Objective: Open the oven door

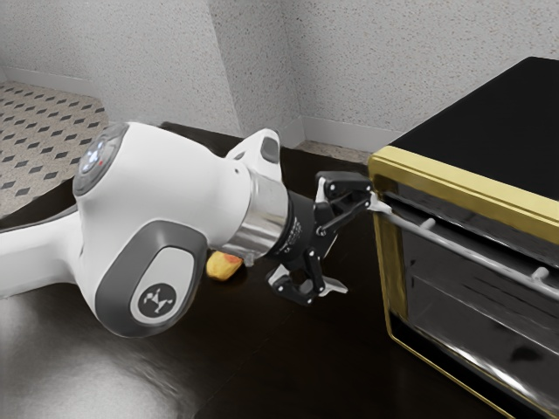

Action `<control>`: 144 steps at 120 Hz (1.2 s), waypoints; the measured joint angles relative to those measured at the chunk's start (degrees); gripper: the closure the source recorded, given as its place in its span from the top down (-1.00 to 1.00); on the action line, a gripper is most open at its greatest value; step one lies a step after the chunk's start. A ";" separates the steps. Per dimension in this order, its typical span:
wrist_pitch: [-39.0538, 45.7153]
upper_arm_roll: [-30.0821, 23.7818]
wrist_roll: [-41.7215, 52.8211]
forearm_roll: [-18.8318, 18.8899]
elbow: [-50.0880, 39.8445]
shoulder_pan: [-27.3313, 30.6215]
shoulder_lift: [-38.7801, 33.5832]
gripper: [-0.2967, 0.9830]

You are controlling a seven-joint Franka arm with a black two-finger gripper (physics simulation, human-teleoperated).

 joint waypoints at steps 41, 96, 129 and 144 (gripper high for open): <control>2.07 -13.08 -0.41 -11.90 -21.31 12.00 -20.83 0.54; -44.83 -4.99 10.28 3.74 33.18 35.19 -2.12 0.53; -63.46 -4.02 15.85 7.72 24.74 34.73 -0.50 0.54; -66.08 -6.42 17.67 8.09 23.79 34.06 -0.49 0.54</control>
